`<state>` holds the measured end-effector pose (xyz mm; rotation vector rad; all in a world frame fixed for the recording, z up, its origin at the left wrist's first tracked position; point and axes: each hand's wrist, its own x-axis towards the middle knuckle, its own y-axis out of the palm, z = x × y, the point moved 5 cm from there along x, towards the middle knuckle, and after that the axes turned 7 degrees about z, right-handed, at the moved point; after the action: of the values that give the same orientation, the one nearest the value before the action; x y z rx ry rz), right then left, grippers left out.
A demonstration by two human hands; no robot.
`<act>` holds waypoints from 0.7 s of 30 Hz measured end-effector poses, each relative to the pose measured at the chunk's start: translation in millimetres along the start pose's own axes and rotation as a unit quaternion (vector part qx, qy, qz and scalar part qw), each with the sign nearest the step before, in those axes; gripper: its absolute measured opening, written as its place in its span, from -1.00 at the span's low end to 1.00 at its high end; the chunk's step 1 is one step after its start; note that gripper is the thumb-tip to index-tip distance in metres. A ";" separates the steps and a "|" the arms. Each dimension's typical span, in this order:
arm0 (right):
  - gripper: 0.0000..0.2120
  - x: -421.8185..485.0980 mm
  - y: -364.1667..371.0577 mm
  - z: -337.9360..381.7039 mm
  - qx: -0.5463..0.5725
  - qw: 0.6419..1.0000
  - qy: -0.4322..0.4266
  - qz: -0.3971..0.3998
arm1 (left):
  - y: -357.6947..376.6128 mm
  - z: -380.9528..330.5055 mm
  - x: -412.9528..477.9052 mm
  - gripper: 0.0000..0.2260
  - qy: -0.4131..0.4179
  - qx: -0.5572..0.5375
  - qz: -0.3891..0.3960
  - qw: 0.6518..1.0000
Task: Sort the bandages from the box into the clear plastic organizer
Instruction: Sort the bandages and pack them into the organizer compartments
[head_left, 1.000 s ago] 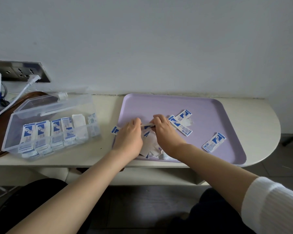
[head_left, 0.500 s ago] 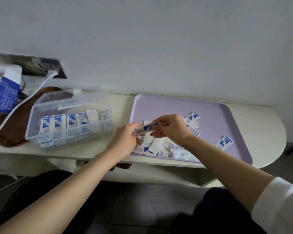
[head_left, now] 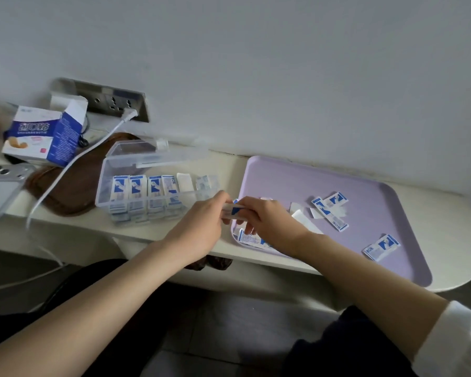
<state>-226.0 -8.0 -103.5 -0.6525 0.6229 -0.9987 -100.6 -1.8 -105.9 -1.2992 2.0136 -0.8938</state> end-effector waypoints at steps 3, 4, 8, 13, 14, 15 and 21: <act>-0.77 2.3 3.4 9.0 -0.054 0.999 -0.006 0.009 | -6.8 8.8 -9.9 -0.79 0.004 0.053 0.000 0.999; -0.78 3.4 4.1 12.0 -0.059 0.998 -0.007 0.013 | -10.3 11.0 -13.4 -0.78 0.008 0.065 -0.005 0.998; -0.81 6.6 6.9 29.8 0.024 0.999 -0.023 0.031 | -30.2 16.0 -23.4 -0.75 0.026 0.108 -0.024 0.994; -0.83 10.5 13.1 48.4 0.033 0.996 -0.072 0.036 | -55.4 26.0 -30.8 -0.75 0.018 0.117 -0.030 0.993; -0.85 10.8 14.0 50.0 0.027 0.996 -0.081 0.031 | -58.4 27.5 -31.6 -0.79 0.017 0.111 -0.031 0.993; -0.85 11.7 14.8 51.8 0.027 0.995 -0.087 0.026 | -61.3 28.9 -32.9 -0.83 0.017 0.100 -0.034 0.994; -0.82 17.8 19.7 58.9 0.018 0.994 -0.097 -0.052 | -81.2 35.8 -37.1 -0.92 0.029 0.013 -0.110 0.993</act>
<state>-164.9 -4.2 -82.8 -0.7464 0.4030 -1.0269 -16.1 0.0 -60.0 -1.5176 1.9212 -1.0650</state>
